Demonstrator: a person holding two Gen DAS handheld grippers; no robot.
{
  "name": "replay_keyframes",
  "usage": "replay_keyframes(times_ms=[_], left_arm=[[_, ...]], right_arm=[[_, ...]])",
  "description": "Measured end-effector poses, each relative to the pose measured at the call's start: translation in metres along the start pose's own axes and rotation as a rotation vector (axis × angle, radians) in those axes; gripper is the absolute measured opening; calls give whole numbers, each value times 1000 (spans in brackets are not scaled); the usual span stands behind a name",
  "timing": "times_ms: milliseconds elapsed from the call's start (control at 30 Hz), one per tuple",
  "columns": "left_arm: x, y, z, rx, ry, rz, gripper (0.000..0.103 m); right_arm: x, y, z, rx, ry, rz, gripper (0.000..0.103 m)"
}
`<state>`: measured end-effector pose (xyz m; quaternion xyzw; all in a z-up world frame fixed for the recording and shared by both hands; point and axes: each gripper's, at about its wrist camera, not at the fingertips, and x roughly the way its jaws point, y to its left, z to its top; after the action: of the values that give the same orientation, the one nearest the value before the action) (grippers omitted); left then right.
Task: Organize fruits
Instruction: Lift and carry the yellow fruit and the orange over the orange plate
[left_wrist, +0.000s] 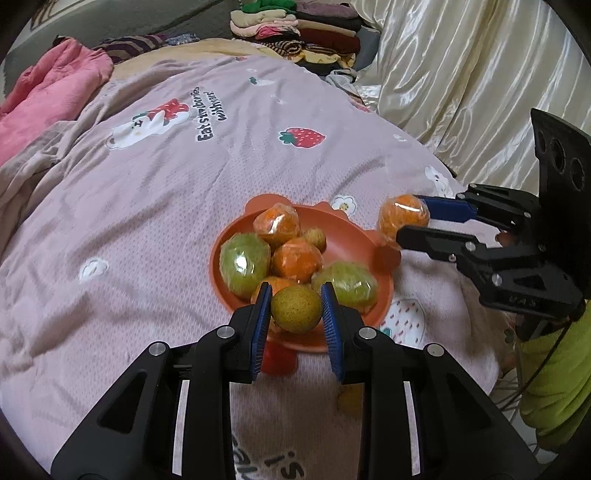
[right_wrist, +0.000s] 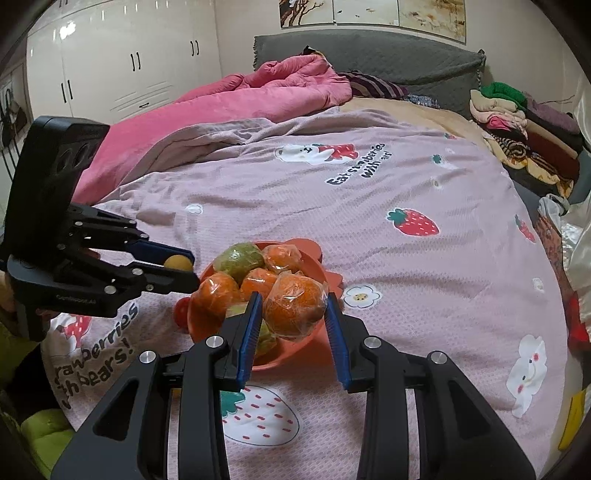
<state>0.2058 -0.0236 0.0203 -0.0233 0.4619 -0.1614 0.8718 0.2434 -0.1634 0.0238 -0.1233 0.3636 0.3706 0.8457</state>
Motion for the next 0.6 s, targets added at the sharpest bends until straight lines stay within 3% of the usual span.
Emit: replay_keyframes(times_ms=[600], left_arm=[[26,3,16,11,32,16,20]], right_arm=[[21,-9,0,0,30,13,33]])
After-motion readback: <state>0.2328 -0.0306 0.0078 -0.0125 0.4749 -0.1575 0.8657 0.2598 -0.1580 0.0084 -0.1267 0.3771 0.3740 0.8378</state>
